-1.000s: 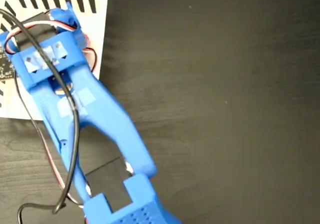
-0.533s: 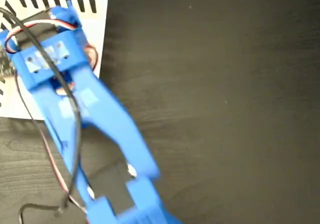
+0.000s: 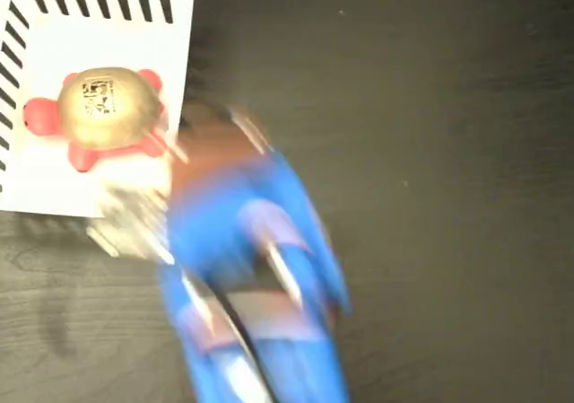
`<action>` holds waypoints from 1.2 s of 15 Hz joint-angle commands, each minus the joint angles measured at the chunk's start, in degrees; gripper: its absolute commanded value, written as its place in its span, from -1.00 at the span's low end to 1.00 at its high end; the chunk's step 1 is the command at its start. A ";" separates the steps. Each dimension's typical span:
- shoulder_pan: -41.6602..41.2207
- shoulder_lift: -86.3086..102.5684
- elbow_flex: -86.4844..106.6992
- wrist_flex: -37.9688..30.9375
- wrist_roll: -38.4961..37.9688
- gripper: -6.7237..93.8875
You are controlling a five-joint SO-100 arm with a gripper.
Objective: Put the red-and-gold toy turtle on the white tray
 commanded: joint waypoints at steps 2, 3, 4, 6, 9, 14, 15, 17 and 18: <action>3.60 23.91 17.93 0.26 -1.41 -0.86; 3.69 29.62 22.06 2.46 -2.64 -0.86; 4.04 34.10 24.61 4.92 -2.99 -0.86; 4.57 38.32 27.07 8.26 -3.25 -0.86; 4.39 44.12 31.38 14.06 -4.39 -0.86; 5.36 44.21 31.38 14.06 -4.04 -0.86; 5.36 44.21 31.38 14.06 -4.04 -0.86; 5.36 44.21 31.38 14.06 -4.04 -0.86; 5.36 44.21 31.38 14.06 -4.04 -0.86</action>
